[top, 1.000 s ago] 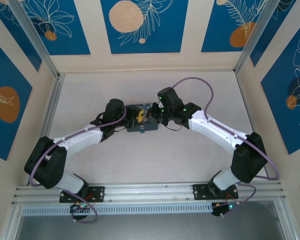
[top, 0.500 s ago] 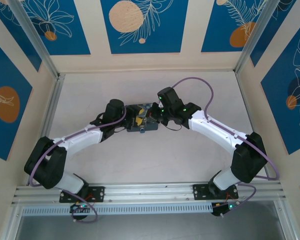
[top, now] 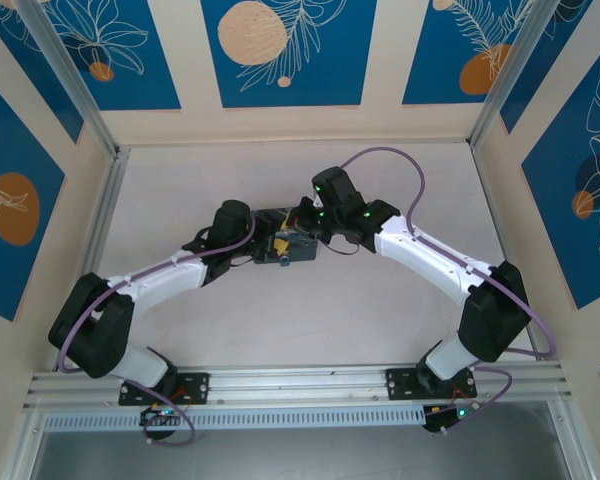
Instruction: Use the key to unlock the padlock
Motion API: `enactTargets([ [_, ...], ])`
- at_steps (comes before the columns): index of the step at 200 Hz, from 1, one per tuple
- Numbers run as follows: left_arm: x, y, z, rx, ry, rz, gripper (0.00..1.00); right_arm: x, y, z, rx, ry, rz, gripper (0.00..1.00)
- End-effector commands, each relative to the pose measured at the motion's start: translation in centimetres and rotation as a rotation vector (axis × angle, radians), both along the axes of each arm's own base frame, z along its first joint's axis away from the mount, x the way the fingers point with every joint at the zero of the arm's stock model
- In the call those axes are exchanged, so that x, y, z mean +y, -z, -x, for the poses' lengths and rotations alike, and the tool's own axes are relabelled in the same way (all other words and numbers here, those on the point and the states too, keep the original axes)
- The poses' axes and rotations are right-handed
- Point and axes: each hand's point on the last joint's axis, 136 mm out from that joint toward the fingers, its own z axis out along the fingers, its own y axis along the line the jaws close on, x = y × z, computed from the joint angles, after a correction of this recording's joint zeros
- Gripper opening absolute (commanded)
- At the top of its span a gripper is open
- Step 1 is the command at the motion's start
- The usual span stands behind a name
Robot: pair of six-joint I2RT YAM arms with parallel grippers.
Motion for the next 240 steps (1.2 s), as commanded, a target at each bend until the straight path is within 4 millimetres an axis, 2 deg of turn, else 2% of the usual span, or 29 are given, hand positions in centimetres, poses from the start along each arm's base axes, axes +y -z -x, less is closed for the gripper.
enactTargets([
  [1, -0.7, -0.1, 0.3, 0.003, 0.006, 0.029, 0.48, 0.8, -0.5, -0.3, -0.005, 0.001, -0.01, 0.0],
  [31, -0.3, -0.2, 0.2, -0.003, -0.015, 0.025, 0.28, 0.4, 0.3, -0.1, 0.007, 0.011, 0.001, 0.0],
  [51, -0.1, -0.1, 0.3, 0.001, -0.025, 0.017, 0.21, 0.1, 0.6, -0.1, 0.011, 0.018, 0.006, 0.0],
  [130, 0.3, 0.2, 0.4, 0.003, -0.035, 0.0, 0.1, -0.5, 0.5, 0.1, 0.008, 0.03, 0.006, 0.0],
  [160, 0.5, 0.0, 0.4, -0.007, -0.039, -0.014, 0.0, -0.8, 0.5, 0.4, 0.009, 0.033, 0.006, 0.0],
  [197, 1.2, -0.2, 0.3, -0.047, -0.046, -0.059, 0.0, -1.7, 0.7, 1.0, 0.006, 0.046, 0.009, 0.0],
  [204, 1.3, -0.4, 0.1, -0.073, -0.045, -0.076, 0.0, -2.1, 0.7, 1.1, 0.005, 0.054, 0.007, 0.05],
  [226, 2.2, -1.4, -0.5, -0.192, -0.024, -0.194, 0.0, -3.3, 0.6, 1.5, -0.01, 0.079, 0.008, 0.42],
  [240, 3.0, -2.5, -0.9, -0.3, 0.009, -0.312, 0.0, -4.3, 0.7, 1.8, -0.021, 0.09, 0.015, 0.5],
])
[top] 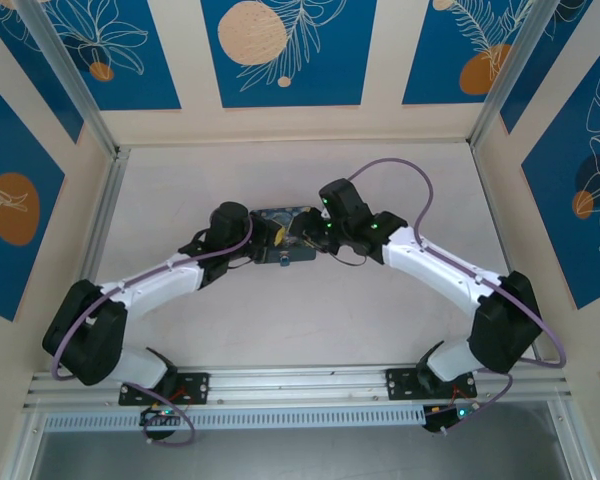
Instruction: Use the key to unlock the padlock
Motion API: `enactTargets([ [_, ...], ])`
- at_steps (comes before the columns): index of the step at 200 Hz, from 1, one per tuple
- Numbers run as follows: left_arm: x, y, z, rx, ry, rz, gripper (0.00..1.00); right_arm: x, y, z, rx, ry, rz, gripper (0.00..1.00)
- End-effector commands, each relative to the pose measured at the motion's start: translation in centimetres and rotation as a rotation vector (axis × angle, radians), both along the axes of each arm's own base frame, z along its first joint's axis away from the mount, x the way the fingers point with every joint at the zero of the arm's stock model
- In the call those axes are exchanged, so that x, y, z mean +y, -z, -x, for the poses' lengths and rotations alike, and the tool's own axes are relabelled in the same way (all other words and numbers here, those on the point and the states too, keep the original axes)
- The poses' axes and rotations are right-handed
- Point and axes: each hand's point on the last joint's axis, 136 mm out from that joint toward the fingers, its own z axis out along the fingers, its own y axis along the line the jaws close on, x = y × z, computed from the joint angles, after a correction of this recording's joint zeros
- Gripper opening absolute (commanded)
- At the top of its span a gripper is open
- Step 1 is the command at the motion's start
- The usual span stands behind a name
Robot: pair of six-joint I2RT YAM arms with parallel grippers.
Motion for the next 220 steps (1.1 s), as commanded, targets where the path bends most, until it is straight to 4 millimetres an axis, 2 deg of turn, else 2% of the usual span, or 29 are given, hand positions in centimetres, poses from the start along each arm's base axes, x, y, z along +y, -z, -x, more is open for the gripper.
enactTargets([
  [1, 1.3, -2.3, -0.6, -0.203, 0.047, -0.212, 0.0, -1.8, -0.9, 0.1, -0.04, 0.042, -0.003, 0.51],
  [27, 1.8, -5.2, -1.3, -0.427, 0.128, -0.389, 0.0, -2.7, -0.8, 0.0, -0.068, 0.036, -0.038, 0.53],
  [49, 1.5, -7.4, -1.3, -0.612, 0.2, -0.471, 0.0, -2.1, -1.5, -0.7, -0.128, -0.015, -0.15, 0.52],
  [78, 1.4, -9.1, -0.8, -0.757, 0.24, -0.507, 0.0, -1.1, -3.6, -1.7, -0.222, -0.09, -0.326, 0.52],
  [98, 1.0, -10.1, -0.4, -0.823, 0.252, -0.488, 0.0, 0.0, -5.0, -1.6, -0.262, -0.152, -0.406, 0.5],
  [144, 0.6, -11.0, -0.3, -0.861, 0.239, -0.431, 0.0, 2.6, -6.5, -1.1, -0.29, -0.246, -0.537, 0.48],
  [220, 1.4, -10.8, -0.8, -0.807, 0.112, -0.316, 0.0, 4.4, -5.7, -0.5, -0.276, -0.29, -0.591, 0.42],
])
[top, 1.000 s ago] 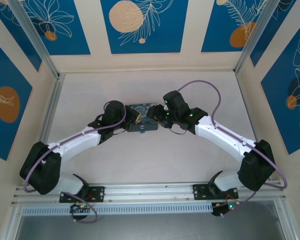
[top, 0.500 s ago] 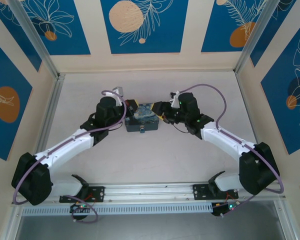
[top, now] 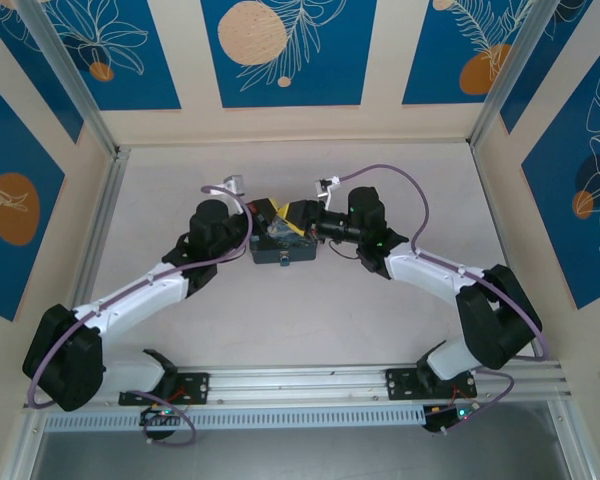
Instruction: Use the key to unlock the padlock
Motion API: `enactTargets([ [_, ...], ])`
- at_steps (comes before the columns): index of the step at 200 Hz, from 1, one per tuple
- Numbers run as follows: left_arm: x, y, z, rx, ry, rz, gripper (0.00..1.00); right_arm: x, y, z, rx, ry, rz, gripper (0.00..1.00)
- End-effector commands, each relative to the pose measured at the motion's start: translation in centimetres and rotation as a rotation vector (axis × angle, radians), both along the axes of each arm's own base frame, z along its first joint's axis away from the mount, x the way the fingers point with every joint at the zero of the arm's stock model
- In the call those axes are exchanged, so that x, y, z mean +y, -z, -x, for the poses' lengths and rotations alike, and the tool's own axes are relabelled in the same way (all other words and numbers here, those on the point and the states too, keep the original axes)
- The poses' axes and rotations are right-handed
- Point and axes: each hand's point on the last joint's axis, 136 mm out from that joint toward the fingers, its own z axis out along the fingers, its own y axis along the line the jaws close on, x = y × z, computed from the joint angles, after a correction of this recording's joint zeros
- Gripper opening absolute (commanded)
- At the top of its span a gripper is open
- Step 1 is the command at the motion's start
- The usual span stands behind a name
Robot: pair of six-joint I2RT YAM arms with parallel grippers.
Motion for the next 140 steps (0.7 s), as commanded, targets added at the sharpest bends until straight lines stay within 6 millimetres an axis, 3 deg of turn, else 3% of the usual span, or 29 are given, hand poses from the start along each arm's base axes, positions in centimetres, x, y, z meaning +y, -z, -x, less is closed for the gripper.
enactTargets([
  [1, 0.2, -1.6, 0.0, -0.025, -0.031, 0.092, 0.0, 0.6, -0.6, 0.6, -0.021, -0.036, -0.036, 0.42],
  [140, 0.5, -1.1, -0.2, 0.03, -0.071, 0.229, 0.0, 0.9, 0.5, 0.0, 0.0, -0.04, -0.04, 0.38],
])
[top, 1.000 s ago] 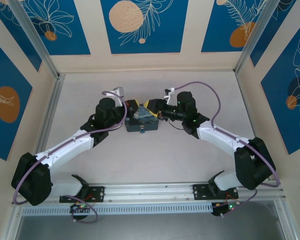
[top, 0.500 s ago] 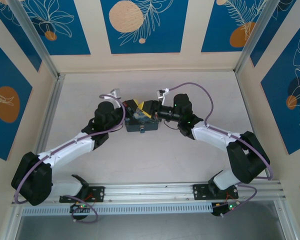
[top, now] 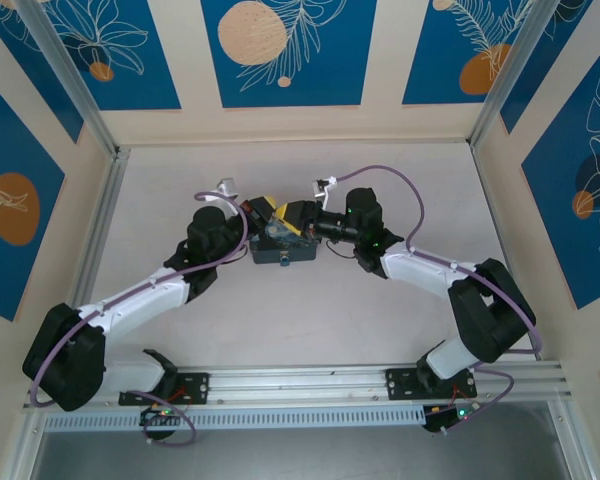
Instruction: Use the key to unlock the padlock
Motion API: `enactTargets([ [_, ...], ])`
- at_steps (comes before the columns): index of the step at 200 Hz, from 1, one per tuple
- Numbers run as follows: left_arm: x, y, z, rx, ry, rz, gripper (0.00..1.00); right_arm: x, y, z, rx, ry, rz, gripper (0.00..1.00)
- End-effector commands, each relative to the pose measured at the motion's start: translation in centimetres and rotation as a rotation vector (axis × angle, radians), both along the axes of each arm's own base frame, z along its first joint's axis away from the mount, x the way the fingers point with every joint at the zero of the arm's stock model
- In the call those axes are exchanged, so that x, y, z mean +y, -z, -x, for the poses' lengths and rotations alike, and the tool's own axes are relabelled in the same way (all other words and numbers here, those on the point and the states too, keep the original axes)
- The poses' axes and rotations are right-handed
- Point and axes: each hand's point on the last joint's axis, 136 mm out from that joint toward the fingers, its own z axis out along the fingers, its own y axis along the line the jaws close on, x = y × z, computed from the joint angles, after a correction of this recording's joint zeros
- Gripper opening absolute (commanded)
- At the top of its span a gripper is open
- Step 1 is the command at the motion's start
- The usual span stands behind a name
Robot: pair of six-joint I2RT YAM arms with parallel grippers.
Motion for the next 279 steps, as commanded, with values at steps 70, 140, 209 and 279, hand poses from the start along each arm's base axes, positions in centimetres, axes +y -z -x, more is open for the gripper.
enactTargets([
  [70, -0.1, -0.3, 0.0, -0.005, -0.017, 0.052, 0.0, 0.9, 0.4, 0.0, 0.013, -0.041, -0.034, 0.35],
  [140, -0.4, 0.4, -0.1, 0.012, -0.019, 0.044, 0.0, 1.2, -0.1, 0.0, 0.008, -0.06, -0.051, 0.25],
  [209, -0.4, 1.1, -0.2, 0.031, -0.021, 0.031, 0.0, 1.3, -0.3, 0.2, 0.009, -0.072, -0.055, 0.02],
  [279, 4.2, 1.0, 0.8, 0.16, -0.131, -0.122, 0.91, -0.8, 2.9, 0.5, 0.038, -0.052, 0.08, 0.0],
])
